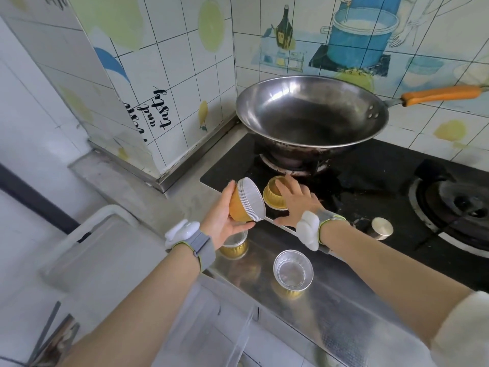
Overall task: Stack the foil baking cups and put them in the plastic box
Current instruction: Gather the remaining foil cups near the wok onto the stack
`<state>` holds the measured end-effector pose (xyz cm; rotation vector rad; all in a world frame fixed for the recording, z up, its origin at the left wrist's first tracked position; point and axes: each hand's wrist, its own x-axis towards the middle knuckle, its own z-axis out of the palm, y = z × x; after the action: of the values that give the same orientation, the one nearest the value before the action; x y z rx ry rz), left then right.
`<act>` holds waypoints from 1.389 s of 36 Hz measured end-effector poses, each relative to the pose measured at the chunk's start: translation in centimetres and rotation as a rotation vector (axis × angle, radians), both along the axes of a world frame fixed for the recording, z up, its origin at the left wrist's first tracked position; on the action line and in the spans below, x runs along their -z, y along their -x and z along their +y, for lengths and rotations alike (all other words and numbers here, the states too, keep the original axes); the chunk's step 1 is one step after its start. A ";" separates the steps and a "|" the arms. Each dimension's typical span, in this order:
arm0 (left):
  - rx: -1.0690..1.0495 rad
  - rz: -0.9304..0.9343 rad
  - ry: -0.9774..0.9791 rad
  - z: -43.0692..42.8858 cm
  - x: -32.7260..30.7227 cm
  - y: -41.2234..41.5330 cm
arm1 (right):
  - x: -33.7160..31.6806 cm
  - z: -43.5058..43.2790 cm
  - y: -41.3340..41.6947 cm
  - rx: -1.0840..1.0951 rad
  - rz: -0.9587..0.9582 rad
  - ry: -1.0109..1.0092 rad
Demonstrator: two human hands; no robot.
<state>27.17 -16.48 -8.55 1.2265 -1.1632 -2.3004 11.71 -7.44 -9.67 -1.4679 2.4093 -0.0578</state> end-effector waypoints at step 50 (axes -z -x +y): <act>-0.031 0.056 -0.032 -0.9 0.9 0.0 | -1.6 -1.0 -3.1 0.386 -0.824 0.530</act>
<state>27.18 -17.36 -9.42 1.1748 -1.0846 -2.3238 14.83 -8.41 -8.04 -0.8371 1.9711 -1.2052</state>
